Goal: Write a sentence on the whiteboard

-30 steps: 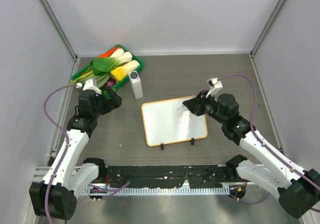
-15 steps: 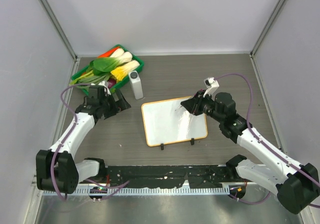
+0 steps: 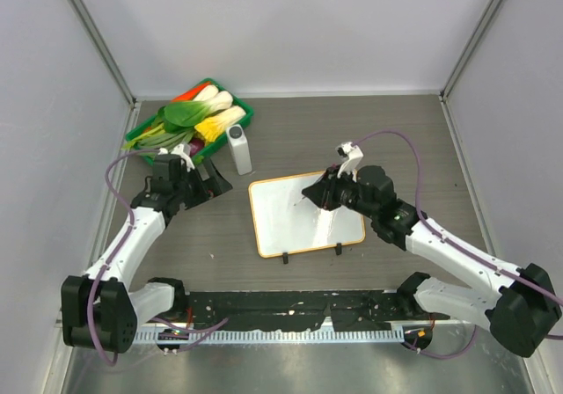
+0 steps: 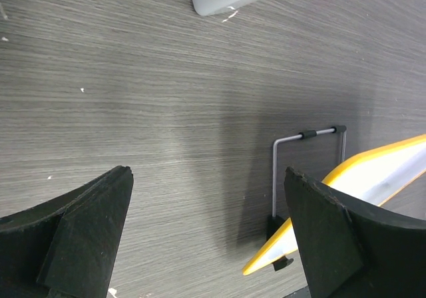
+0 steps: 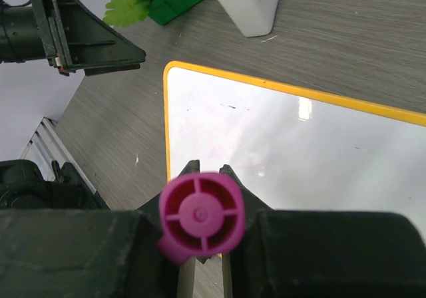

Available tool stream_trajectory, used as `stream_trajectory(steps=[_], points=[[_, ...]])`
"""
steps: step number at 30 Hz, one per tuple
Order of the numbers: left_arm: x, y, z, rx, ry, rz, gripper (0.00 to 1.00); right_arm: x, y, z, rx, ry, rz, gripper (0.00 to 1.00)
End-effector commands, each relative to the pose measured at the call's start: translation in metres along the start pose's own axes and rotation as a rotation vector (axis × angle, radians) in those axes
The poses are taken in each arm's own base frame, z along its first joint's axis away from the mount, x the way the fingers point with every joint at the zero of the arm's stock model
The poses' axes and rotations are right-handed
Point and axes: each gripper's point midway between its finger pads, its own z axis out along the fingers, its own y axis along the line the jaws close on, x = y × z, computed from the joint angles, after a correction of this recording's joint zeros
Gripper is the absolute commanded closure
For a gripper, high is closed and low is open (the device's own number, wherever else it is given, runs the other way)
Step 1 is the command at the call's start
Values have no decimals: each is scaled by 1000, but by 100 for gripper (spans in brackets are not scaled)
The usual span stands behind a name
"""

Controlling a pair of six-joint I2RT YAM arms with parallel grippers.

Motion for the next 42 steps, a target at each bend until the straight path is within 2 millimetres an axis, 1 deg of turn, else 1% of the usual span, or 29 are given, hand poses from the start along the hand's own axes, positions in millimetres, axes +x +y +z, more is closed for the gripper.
stream_trajectory(steps=[1, 2, 3, 5, 7, 10, 11, 16, 19, 25, 30, 33, 36, 42], points=[[1, -16, 4, 111, -3, 36, 0, -34, 35, 7, -53, -112, -73, 99], [2, -20, 5, 139, -1, 39, 0, -32, 35, 10, -44, -110, -75, 99], [5, -22, 7, 159, 7, 39, 1, -30, 39, 14, -51, -105, -86, 99], [4, -32, 8, 226, 4, 45, 4, -30, 46, 17, -68, -101, -87, 99], [8, -41, 11, 282, 11, 52, 6, -31, 54, 19, -85, -107, -93, 99], [10, -53, 14, 352, 8, 70, 8, -32, 59, 22, -92, -114, -97, 99], [14, -53, 15, 364, 16, 65, 8, -33, 63, 23, -98, -113, -99, 99], [13, -74, 7, 521, -48, 52, 11, -32, 67, 27, -108, -120, -110, 99], [13, -78, 3, 563, -77, 44, 12, -30, 67, 31, -111, -108, -109, 99], [18, -90, 0, 618, -79, 65, 14, -31, 69, 32, -118, -110, -121, 99], [24, -92, 5, 626, -62, 78, 14, -32, 67, 32, -107, -116, -124, 99], [27, -93, 10, 638, -38, 79, 16, -30, 65, 32, -100, -108, -124, 99], [29, -99, 11, 664, -28, 95, 18, -29, 63, 32, -93, -108, -127, 99], [35, -101, 17, 668, -13, 107, 20, -29, 62, 31, -89, -111, -133, 99]])
